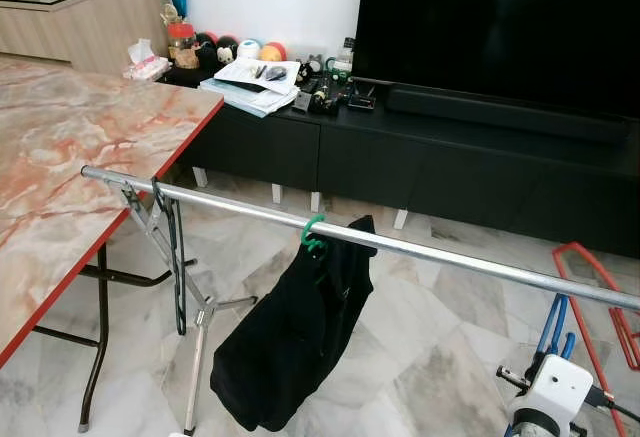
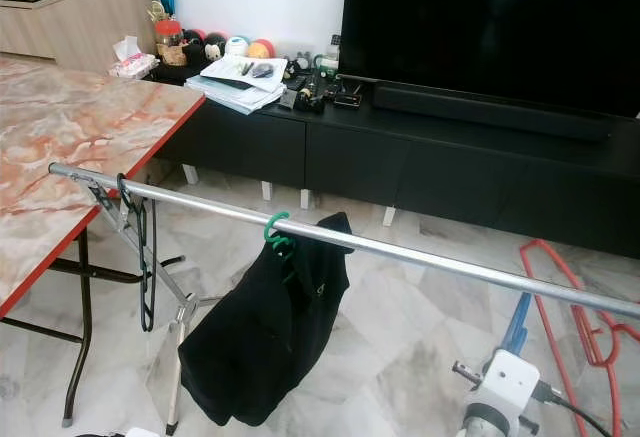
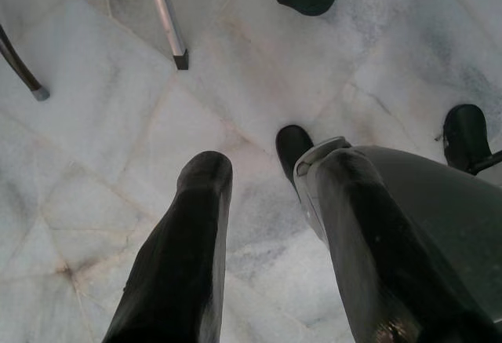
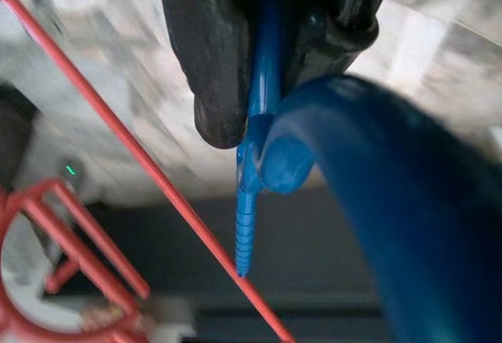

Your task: Hang hanger

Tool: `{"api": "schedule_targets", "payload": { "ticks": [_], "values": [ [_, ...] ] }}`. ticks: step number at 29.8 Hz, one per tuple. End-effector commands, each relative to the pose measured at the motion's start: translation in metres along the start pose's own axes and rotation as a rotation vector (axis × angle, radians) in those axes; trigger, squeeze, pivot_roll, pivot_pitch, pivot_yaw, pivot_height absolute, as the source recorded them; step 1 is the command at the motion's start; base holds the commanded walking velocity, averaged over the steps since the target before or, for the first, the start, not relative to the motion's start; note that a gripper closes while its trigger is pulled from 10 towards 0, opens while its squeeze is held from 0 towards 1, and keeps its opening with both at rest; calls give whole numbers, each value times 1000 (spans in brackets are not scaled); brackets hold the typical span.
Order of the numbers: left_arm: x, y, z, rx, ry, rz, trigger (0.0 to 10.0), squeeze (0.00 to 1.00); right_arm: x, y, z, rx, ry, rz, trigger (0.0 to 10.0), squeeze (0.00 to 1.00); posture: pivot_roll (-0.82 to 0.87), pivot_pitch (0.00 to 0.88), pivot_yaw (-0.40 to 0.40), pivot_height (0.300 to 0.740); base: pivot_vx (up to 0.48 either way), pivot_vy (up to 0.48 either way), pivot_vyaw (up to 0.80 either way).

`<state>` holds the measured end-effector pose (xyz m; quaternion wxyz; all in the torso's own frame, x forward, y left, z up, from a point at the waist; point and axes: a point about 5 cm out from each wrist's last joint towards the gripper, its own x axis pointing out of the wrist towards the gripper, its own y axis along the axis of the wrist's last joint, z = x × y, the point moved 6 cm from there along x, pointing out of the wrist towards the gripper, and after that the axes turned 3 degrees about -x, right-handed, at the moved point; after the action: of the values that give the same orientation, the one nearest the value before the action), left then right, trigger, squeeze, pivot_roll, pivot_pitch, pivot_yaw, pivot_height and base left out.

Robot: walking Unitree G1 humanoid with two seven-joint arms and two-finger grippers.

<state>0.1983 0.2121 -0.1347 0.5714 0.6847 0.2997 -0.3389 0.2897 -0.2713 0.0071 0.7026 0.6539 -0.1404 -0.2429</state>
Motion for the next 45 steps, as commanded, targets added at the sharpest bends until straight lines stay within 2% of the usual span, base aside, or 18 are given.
{"api": "schedule_targets", "payload": {
  "ticks": [1,2,3,7,12,20,28,30,32,34,36,39,42,45],
  "values": [
    [-1,-5,2,8,-2,-15,10000,0,-1,8,-13,-5,72,30,10000,0,22,62,-43,740,0,0,0],
    [-1,-5,3,8,-4,-14,10000,0,-3,11,-23,-3,130,34,10000,0,22,61,-42,740,0,0,0],
    [-1,-5,3,8,-4,-14,10000,0,-3,11,-23,-3,130,34,10000,0,22,61,-42,740,0,0,0],
    [0,-4,4,8,-7,-13,10000,0,-4,10,-42,15,225,1,10000,0,23,59,-45,740,0,0,0],
    [0,-4,3,4,-4,-14,10000,0,8,20,-43,57,234,-6,10000,0,29,58,-46,740,0,0,0],
    [-1,-6,4,1,-7,-19,10000,0,20,52,-42,99,243,97,10000,0,27,57,-46,740,0,0,0],
    [-1,-7,5,3,-13,-21,10000,0,20,49,-48,95,272,66,10000,0,32,60,-40,740,0,0,0],
    [-1,-7,5,3,-13,-22,10000,0,23,47,-54,93,296,28,10000,0,32,61,-40,740,0,0,0],
    [-1,-7,5,3,-15,-23,10000,0,27,40,-61,32,332,-40,10000,0,30,60,-39,740,0,0,0],
    [-1,-8,6,2,-16,-24,10000,0,31,48,-66,57,351,-23,10000,0,30,60,-38,740,0,0,0],
    [-1,-8,6,2,-18,-25,10000,0,36,53,-70,26,366,-22,10000,0,31,59,-37,740,0,0,0],
    [-1,-8,7,2,-21,-27,10000,0,41,59,-73,33,377,-24,10000,0,34,59,-39,740,0,0,0],
    [-1,-11,9,0,-22,-36,10000,0,43,50,-77,-22,395,-95,10000,0,34,60,-39,740,0,0,0],
    [-1,-13,9,2,-24,-43,10000,0,42,47,-80,-2,409,-120,10000,0,33,60,-40,740,0,0,0]
  ]
}}
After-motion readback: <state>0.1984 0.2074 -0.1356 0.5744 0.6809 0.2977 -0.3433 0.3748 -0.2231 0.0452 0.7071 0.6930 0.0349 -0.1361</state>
